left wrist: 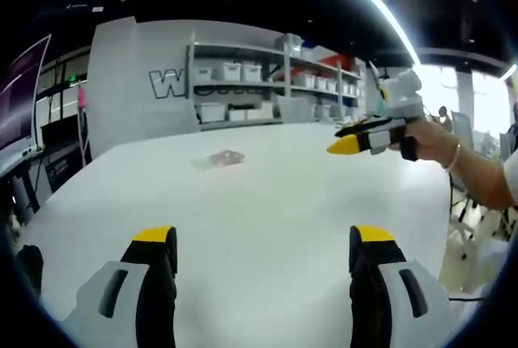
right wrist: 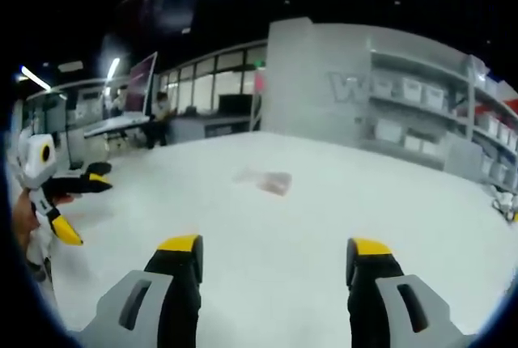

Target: Open the resealable bag by pulling the two sides of the seal apart until the entire bag opening is separated and visibly accessible.

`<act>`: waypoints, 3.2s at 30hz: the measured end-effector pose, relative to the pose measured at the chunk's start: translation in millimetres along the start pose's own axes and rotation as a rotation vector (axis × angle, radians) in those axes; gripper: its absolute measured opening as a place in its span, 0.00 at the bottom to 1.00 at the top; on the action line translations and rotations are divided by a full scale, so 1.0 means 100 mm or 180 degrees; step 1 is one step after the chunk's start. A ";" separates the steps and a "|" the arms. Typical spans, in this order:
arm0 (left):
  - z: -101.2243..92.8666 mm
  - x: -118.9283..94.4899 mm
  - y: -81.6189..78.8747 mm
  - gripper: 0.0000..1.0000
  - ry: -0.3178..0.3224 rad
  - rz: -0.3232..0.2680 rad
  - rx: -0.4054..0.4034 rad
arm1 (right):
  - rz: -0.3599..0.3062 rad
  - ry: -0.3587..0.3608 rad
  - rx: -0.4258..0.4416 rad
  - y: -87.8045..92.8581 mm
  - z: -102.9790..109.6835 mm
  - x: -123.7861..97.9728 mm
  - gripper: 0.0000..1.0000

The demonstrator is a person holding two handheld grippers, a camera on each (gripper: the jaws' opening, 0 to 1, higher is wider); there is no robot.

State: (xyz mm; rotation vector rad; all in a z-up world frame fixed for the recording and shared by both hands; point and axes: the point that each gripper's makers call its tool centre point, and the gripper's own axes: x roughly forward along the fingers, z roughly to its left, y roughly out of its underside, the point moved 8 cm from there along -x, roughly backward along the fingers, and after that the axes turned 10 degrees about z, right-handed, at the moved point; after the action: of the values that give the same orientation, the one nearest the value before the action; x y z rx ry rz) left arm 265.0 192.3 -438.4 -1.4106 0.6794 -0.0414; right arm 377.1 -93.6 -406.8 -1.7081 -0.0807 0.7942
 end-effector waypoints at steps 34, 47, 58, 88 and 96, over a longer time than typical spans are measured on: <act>-0.02 -0.03 -0.03 0.86 0.0025 -0.0059 -0.0013 | 0.0162 0.0007 -0.0026 -0.10 -0.01 0.24 0.72; 0.00 -0.08 -0.05 0.86 0.0005 -0.0084 0.0003 | 0.0212 -0.0016 -0.0078 -0.18 0.03 0.35 0.72; -0.03 -0.10 -0.10 0.85 0.0013 -0.0097 0.0037 | 0.0185 -0.0020 -0.0049 -0.23 0.04 0.41 0.70; -0.02 -0.08 -0.08 0.86 0.0016 -0.0084 0.0033 | 0.0227 -0.0004 -0.0017 -0.23 0.11 0.56 0.68; -0.02 -0.08 -0.08 0.86 0.0009 -0.0089 0.0030 | 0.0252 0.0003 -0.0015 -0.24 0.10 0.60 0.68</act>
State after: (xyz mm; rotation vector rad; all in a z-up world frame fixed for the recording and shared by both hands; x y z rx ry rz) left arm 260.7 192.5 -427.8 -1.4113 0.6610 -0.0687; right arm 425.9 -51.0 -414.2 -1.7248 -0.0144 0.8521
